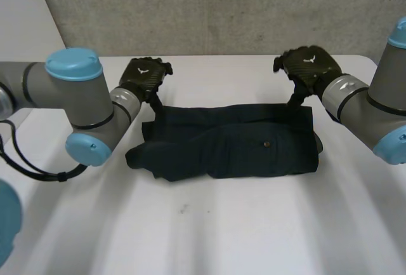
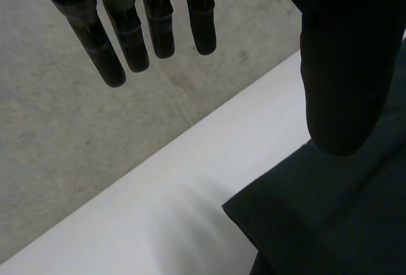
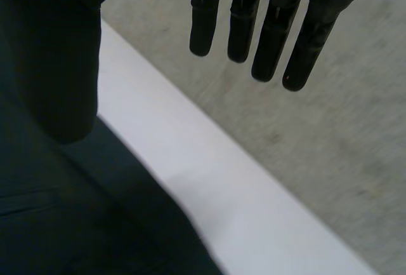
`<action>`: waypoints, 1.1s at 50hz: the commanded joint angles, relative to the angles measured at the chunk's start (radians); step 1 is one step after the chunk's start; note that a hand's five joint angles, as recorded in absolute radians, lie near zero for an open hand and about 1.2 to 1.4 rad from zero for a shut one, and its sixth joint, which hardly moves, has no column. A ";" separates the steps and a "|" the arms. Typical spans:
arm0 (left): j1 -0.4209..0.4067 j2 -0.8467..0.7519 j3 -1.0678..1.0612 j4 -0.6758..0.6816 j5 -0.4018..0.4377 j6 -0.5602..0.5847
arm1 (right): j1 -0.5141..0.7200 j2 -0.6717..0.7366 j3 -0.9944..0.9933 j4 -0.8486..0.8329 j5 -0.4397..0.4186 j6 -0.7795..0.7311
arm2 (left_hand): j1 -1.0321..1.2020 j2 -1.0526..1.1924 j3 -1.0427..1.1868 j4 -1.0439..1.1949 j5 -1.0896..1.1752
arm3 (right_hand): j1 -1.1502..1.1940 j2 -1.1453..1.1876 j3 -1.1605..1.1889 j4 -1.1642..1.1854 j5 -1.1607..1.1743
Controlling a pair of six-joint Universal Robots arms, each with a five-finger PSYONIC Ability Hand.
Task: Fold the shorts.
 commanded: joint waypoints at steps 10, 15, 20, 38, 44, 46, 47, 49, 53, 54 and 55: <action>0.038 -0.232 0.223 -0.048 0.086 0.025 | -0.051 0.012 0.123 0.204 -0.054 0.052 | 0.119 0.136 0.131 0.141 0.147 | 0.162 0.094 0.095 0.096 0.114; 0.042 -0.281 0.280 -0.054 0.085 0.040 | -0.068 -0.039 0.242 0.149 -0.054 0.049 | 0.318 0.336 0.330 0.340 0.346 | 0.153 0.086 0.086 0.087 0.105; 0.044 -0.296 0.294 -0.051 0.082 0.042 | -0.087 -0.083 0.380 0.037 -0.052 0.043 | 0.708 0.726 0.721 0.730 0.737 | 0.156 0.089 0.089 0.090 0.108; 0.061 -0.342 0.410 -0.049 -0.202 0.224 | -0.088 -0.183 0.603 -0.166 -0.042 0.040 | 1.011 1.029 1.023 1.033 1.039 | 0.179 0.112 0.112 0.113 0.132; 0.050 -0.336 0.374 -0.051 -0.199 0.234 | -0.088 -0.181 0.612 -0.207 -0.052 0.012 | 1.011 1.029 1.023 1.033 1.039 | 0.179 0.112 0.112 0.113 0.132; 0.042 -0.333 0.349 -0.051 -0.196 0.234 | -0.087 -0.180 0.612 -0.223 -0.052 0.006 | 0.488 0.506 0.500 0.510 0.516 | 0.179 0.112 0.112 0.113 0.132; 0.041 -0.332 0.341 -0.051 -0.196 0.235 | -0.085 -0.180 0.611 -0.241 -0.052 0.003 | 0.250 0.268 0.263 0.273 0.279 | 0.179 0.112 0.112 0.113 0.132; 0.029 -0.317 0.321 -0.046 -0.197 0.231 | -0.084 -0.177 0.609 -0.259 -0.052 0.001 | -0.039 -0.021 -0.026 -0.016 -0.010 | 0.179 0.112 0.112 0.113 0.132; 0.010 -0.271 0.298 -0.048 -0.204 0.231 | -0.084 -0.169 0.605 -0.301 -0.052 -0.014 | -0.130 -0.113 -0.118 -0.108 -0.102 | 0.179 0.112 0.112 0.113 0.132; 0.010 -0.263 0.291 -0.049 -0.204 0.231 | -0.084 -0.168 0.605 -0.308 -0.054 -0.017 | -0.131 -0.113 -0.118 -0.109 -0.102 | 0.179 0.112 0.112 0.113 0.132; 0.009 -0.254 0.282 -0.049 -0.204 0.229 | -0.084 -0.166 0.601 -0.324 -0.056 -0.025 | -0.131 -0.113 -0.118 -0.109 -0.102 | 0.179 0.112 0.112 0.113 0.132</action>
